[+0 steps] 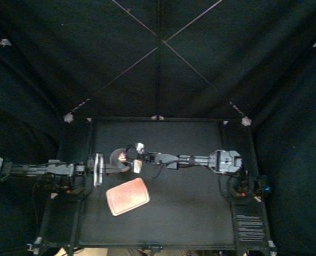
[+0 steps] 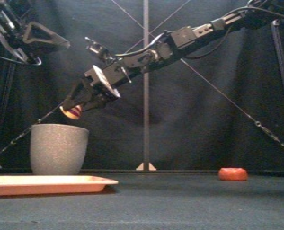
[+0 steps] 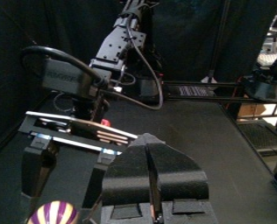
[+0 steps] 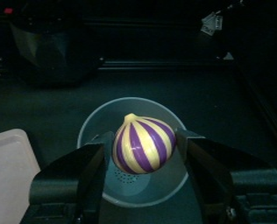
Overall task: Pick the onion then place it in the grey bowl
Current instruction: Drop onion in the grey bowl and return to neutral
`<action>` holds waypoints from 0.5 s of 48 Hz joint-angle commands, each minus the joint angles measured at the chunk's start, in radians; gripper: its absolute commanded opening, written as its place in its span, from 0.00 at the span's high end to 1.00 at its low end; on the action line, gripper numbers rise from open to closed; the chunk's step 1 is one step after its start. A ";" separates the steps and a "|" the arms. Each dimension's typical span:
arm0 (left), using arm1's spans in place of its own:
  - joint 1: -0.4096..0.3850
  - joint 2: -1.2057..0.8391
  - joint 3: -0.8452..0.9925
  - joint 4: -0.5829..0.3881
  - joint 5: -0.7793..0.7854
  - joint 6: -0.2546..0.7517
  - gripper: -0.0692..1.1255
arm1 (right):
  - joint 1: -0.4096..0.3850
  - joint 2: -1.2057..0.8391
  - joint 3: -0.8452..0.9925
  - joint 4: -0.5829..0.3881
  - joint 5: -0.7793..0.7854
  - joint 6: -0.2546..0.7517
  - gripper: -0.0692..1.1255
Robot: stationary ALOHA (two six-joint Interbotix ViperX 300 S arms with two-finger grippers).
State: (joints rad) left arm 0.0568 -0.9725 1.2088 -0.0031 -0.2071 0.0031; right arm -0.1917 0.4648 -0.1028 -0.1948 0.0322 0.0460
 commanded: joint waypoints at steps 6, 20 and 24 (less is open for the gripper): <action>0.003 0.003 -0.014 0.002 -0.012 0.000 0.84 | -0.006 -0.012 -0.060 0.003 0.020 0.006 0.11; 0.002 0.003 -0.011 0.000 -0.012 0.000 0.84 | -0.003 -0.020 -0.054 0.002 0.025 0.005 0.10; 0.003 0.003 -0.008 0.000 -0.011 0.000 0.84 | -0.005 -0.032 -0.037 0.002 0.025 0.005 0.10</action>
State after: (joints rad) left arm 0.0583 -0.9710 1.2134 -0.0015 -0.2102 0.0031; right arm -0.1917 0.4786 -0.1350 -0.1933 0.0598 0.0506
